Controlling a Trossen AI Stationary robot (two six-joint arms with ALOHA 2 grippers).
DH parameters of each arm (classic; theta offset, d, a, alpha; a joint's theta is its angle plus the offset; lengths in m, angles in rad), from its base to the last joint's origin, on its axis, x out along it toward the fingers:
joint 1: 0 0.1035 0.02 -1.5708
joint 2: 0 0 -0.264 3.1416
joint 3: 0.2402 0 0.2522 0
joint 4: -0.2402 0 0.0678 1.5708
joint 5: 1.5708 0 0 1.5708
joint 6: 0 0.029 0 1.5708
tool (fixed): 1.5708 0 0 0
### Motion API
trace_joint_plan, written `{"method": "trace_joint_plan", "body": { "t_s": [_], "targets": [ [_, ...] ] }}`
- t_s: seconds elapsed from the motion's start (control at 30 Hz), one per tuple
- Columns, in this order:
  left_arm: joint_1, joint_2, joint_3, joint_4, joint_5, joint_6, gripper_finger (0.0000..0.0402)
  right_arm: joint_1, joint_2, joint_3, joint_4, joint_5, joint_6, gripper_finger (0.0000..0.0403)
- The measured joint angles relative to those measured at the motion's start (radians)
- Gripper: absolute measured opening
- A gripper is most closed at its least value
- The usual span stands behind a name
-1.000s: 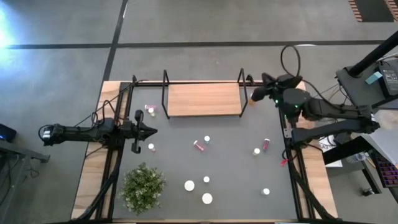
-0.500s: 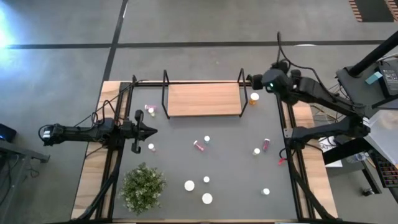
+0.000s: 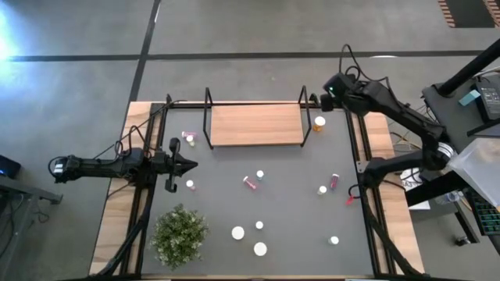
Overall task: Pick and place medicine bottles onto shelf by color
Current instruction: Put the top right orange pill bottle on the shelf
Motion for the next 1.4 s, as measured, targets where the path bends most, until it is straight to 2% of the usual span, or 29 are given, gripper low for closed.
{"method": "trace_joint_plan", "body": {
  "t_s": [0.07,0.27,0.53,0.73,0.9,1.07,1.4],
  "targets": [
    [0.000,0.000,0.000,0.000,0.000,0.000,0.0000,-0.008,0.019,0.000,-0.007,-0.022,-0.015,0.0018],
    [0.000,0.000,0.000,0.000,0.000,0.000,0.0000,-0.029,0.075,0.000,-0.019,-0.210,-0.038,0.0018],
    [0.000,0.000,0.000,0.000,0.000,0.000,0.0000,-0.055,0.116,-0.014,-0.071,-0.365,-0.106,0.0018],
    [0.000,0.000,0.000,0.000,0.000,0.000,0.0000,-0.053,0.107,-0.047,-0.043,-0.411,-0.330,0.0018],
    [0.000,0.000,0.000,0.000,0.000,0.000,0.0000,-0.053,0.111,-0.051,-0.041,-0.366,-0.361,0.0018],
    [0.000,0.000,0.000,0.000,0.000,0.000,0.0000,-0.053,0.111,-0.040,-0.034,-0.166,-0.203,0.0018],
    [0.000,0.000,0.000,0.000,0.000,0.000,0.0000,-0.044,0.065,-0.039,-0.025,-0.146,-0.213,0.0018]
  ]
}}
